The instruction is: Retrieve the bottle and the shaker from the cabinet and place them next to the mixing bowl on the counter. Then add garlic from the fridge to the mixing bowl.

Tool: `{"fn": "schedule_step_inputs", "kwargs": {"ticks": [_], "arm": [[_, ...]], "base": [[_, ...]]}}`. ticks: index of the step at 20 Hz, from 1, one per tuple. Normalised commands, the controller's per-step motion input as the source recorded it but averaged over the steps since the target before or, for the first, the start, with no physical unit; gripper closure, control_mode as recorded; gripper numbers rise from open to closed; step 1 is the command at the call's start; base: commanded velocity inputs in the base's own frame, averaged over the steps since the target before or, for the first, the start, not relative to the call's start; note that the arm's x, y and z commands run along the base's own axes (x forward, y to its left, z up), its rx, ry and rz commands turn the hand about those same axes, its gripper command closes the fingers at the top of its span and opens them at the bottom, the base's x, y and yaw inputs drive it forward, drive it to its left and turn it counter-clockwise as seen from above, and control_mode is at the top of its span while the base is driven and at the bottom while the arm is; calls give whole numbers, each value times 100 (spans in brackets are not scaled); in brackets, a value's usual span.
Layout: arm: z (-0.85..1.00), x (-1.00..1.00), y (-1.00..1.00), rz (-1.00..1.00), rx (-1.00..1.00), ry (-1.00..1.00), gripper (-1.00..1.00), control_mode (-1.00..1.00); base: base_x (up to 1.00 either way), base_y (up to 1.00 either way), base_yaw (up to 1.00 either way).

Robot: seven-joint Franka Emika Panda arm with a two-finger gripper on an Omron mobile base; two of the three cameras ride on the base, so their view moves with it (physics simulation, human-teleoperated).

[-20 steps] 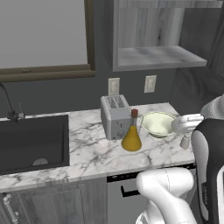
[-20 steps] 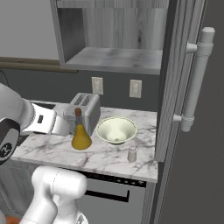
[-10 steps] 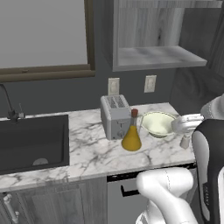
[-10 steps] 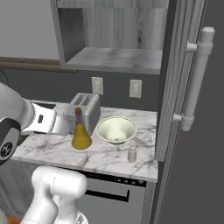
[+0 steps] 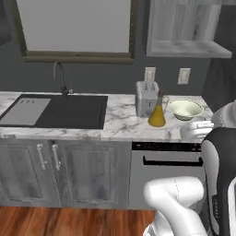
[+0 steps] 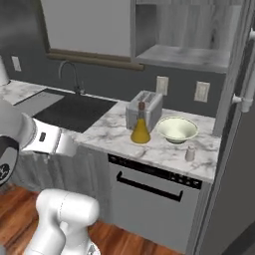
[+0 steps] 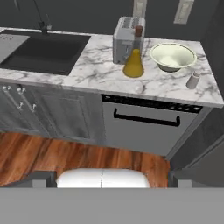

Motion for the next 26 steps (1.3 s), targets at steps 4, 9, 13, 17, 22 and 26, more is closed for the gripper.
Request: {"fn": "schedule_step_inputs", "kwargs": {"ticks": [4, 9, 13, 17, 22, 26], "arm": [[0, 0, 0, 0, 0, 0, -100, 100], [0, 0, 0, 0, 0, 0, -100, 100], [0, 0, 0, 0, 0, 0, -100, 100], [0, 0, 0, 0, 0, 0, -100, 100], [0, 0, 0, 0, 0, 0, -100, 100], [0, 0, 0, 0, 0, 0, -100, 100]], "base": [[-2, 36, 95], [-1, 12, 100], [0, 0, 100], [12, 0, 95], [24, 0, 94], [24, 0, 96]]}}
